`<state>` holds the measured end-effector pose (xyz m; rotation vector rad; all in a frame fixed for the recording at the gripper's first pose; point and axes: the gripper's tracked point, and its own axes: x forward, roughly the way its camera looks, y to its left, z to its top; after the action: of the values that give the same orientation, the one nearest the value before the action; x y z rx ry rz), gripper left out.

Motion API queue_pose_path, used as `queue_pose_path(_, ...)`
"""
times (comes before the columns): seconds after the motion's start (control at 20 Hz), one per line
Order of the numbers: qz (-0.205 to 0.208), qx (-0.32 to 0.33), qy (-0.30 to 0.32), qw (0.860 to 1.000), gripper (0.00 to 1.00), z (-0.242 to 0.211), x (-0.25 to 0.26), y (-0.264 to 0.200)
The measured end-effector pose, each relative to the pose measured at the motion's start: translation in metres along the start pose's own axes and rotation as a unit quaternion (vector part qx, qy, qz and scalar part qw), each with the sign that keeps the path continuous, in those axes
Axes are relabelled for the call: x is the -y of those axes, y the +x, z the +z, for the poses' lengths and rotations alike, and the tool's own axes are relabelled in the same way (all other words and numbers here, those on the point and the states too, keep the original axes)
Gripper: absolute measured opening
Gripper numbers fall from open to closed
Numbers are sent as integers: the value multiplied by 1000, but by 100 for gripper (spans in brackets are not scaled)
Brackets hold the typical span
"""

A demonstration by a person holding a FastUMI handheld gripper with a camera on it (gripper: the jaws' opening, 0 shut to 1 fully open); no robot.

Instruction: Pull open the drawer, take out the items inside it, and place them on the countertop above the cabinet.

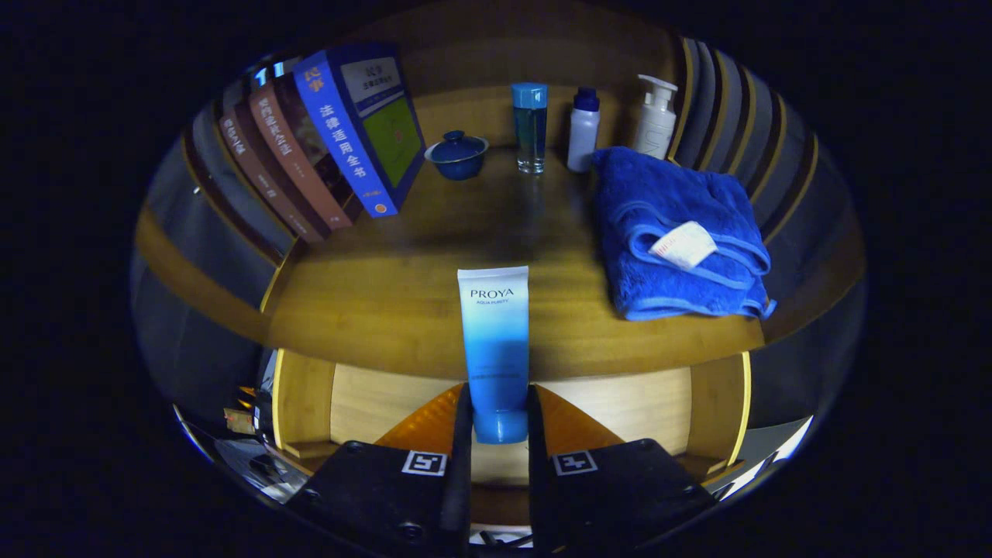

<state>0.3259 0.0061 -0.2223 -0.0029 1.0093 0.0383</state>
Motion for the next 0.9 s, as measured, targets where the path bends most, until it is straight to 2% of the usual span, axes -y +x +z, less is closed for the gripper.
queue_pose_path(0.4,-19,-1,29,999,35,37,6,33)
queue_pose_path(0.7,-19,14,29,999,46,44,7,32)
queue_pose_path(0.9,-22,65,23,997,81,51,5,12)
